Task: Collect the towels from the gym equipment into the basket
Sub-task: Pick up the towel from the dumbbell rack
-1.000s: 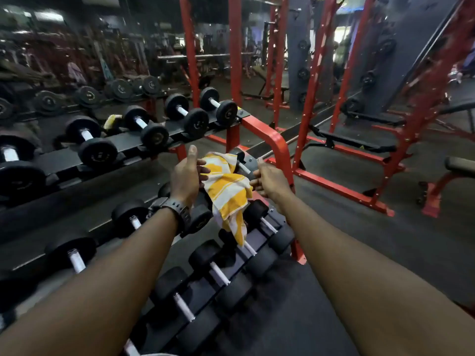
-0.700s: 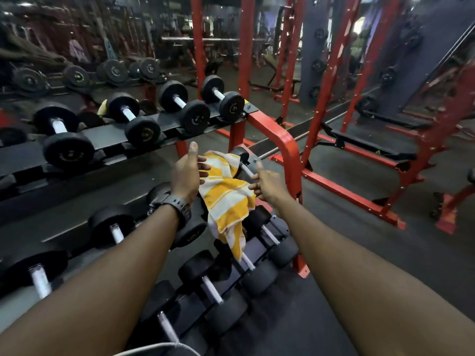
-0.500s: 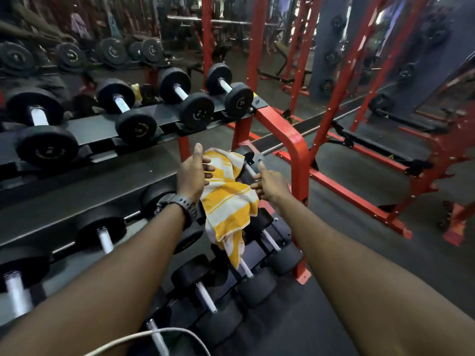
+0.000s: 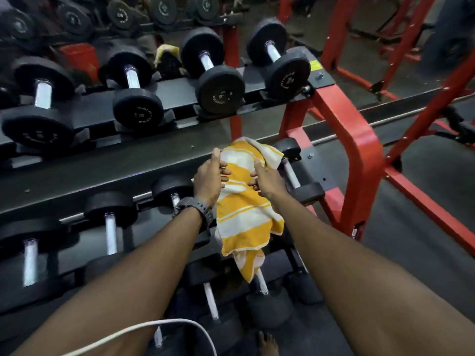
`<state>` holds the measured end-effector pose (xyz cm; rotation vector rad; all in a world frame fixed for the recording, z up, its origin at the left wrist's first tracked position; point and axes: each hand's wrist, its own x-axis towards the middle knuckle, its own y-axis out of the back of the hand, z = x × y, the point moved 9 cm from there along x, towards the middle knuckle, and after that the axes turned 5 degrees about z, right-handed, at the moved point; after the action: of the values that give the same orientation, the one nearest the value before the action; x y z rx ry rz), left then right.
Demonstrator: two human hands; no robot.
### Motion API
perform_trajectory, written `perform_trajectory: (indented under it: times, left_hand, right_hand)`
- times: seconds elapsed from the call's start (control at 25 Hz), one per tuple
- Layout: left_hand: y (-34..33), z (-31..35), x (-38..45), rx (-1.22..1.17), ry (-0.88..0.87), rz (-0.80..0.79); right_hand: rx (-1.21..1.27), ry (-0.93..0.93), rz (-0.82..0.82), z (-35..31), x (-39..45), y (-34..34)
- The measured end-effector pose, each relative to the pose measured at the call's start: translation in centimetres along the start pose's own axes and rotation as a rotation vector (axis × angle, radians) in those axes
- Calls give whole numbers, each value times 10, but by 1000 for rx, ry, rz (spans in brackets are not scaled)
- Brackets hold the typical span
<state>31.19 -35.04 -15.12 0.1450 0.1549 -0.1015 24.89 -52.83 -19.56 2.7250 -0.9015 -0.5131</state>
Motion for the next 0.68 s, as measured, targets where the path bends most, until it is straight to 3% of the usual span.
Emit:
perform_trajectory:
  times: [0.28,0.4,0.56,0.68]
  left_hand:
    - [-24,-22,46,-6,13,96]
    - [-26,-34,60,-17,29,132]
    - [-24,-55,80,-43,28,177]
    - [-24,-73,92,-45,45,180]
  right_hand:
    - [-55,-50,-123,26,62,-26]
    - [-124,-25,-93,30,81,-40]
    - [-480,-22,115,49,95,-55]
    - [-651,-133,-26,84,93,-99]
